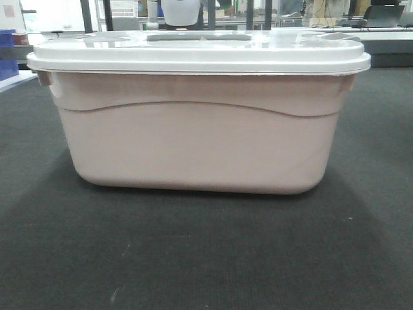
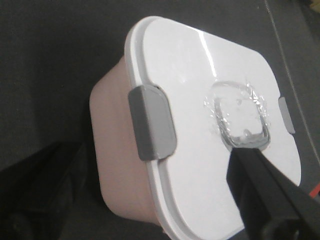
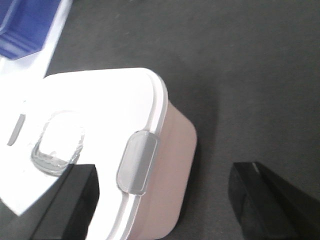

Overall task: Grab white bin and place on right shelf
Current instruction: 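Move both grippers to the lid rim at opposite ends of the bin, then close both grippers on the lid rim and lift the bin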

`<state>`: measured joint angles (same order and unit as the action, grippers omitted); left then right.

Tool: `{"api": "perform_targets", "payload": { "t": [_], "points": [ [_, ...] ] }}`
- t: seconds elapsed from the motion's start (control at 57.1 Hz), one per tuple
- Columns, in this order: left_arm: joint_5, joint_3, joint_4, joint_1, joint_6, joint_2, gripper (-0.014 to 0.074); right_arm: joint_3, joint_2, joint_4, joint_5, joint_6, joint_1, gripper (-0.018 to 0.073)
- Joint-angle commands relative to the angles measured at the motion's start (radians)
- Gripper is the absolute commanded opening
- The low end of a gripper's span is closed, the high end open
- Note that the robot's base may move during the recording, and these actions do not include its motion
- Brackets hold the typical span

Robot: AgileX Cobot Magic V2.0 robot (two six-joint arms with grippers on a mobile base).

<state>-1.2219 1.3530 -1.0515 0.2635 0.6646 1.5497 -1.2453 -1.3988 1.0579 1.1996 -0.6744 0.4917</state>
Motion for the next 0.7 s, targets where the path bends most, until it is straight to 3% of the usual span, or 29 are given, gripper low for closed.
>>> {"api": "perform_targets", "payload": {
  "t": [0.0,0.07,0.332,0.56,0.682],
  "points": [
    [-0.119,0.034,-0.104,0.007,0.045,0.009,0.0472,-0.032,-0.039,0.134,0.087,-0.08,0.008,0.0631],
    [-0.119,0.034,-0.106,0.007,0.058,0.044,0.0472,-0.031,-0.092,0.165,0.122,-0.106,0.007,0.0631],
    [-0.119,0.034,-0.236,0.007,0.071,0.189,0.0472,0.122,-0.223,0.38,0.13,-0.247,-0.008,0.0631],
    [-0.119,0.025,-0.328,-0.007,0.071,0.238,0.0472,0.295,-0.253,0.523,0.13,-0.376,-0.113,0.0631],
    [-0.119,0.025,-0.333,-0.037,0.066,0.238,0.0472,0.304,-0.253,0.623,0.13,-0.396,-0.195,0.0631]
  ]
}}
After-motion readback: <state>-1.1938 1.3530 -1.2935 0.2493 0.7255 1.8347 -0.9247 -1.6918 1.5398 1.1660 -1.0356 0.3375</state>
